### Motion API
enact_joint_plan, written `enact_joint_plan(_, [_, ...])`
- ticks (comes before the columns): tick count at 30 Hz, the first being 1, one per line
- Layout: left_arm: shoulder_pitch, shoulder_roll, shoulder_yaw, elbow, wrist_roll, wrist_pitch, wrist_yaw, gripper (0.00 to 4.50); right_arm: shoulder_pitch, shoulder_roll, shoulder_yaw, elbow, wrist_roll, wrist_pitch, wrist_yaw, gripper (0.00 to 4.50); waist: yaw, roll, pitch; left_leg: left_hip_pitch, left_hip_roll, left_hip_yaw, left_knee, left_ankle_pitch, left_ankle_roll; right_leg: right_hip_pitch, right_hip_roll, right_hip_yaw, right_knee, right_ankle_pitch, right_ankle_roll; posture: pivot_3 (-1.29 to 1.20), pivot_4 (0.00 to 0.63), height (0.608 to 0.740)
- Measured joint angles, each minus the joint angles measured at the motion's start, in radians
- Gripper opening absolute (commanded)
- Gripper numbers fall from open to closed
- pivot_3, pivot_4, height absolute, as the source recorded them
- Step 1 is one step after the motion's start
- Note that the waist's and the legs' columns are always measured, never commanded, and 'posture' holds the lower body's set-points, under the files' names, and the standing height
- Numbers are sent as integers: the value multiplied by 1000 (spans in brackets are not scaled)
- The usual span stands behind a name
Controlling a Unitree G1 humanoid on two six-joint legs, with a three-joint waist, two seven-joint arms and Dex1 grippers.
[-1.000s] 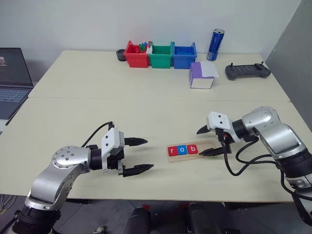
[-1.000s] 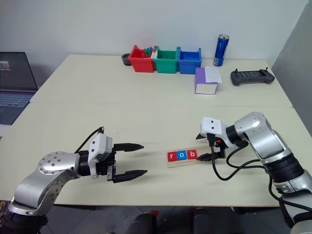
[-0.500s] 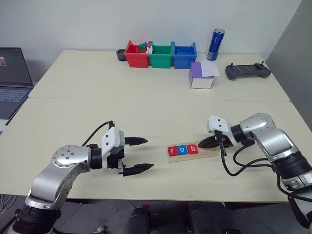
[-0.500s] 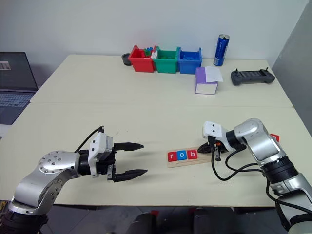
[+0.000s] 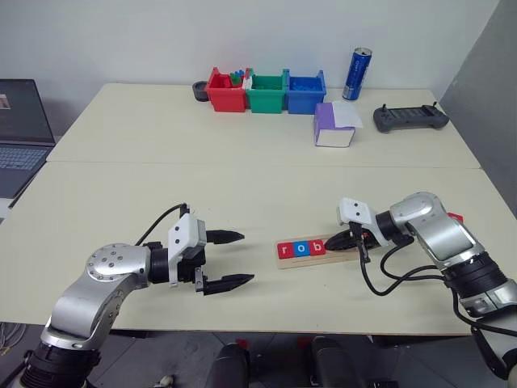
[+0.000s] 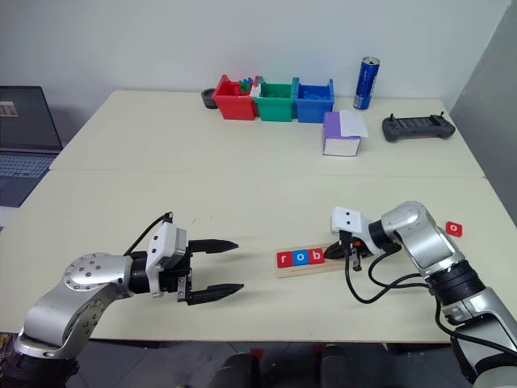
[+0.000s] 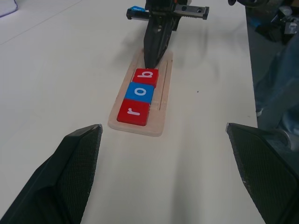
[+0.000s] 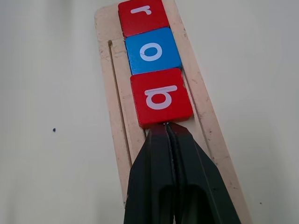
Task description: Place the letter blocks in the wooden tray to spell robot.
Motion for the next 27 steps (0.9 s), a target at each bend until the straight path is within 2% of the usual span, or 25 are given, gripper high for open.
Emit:
enact_joint_plan(10, [0, 0, 0, 0, 0, -1, 0, 4500, -17, 9, 0, 17, -17, -5, -7, 56, 1, 0, 0, 0, 0, 0, 0, 0, 0, 0, 0, 0, 0, 0, 0, 0, 150, 740])
enact_joint_plan(19, [-8, 0, 0, -6, -1, 12, 3, 4500, -17, -55, -57, -71, 40, 17, 42, 56, 0, 0, 0, 0, 0, 0, 0, 0, 0, 0, 0, 0, 0, 0, 0, 0, 150, 740])
enact_joint_plan(27, [-25, 1, 1, -10, -3, 27, 2, 4500, 9, -78, -239, -128, 189, 141, 14, 56, 2, 0, 0, 0, 0, 0, 0, 0, 0, 0, 0, 0, 0, 0, 0, 0, 150, 740])
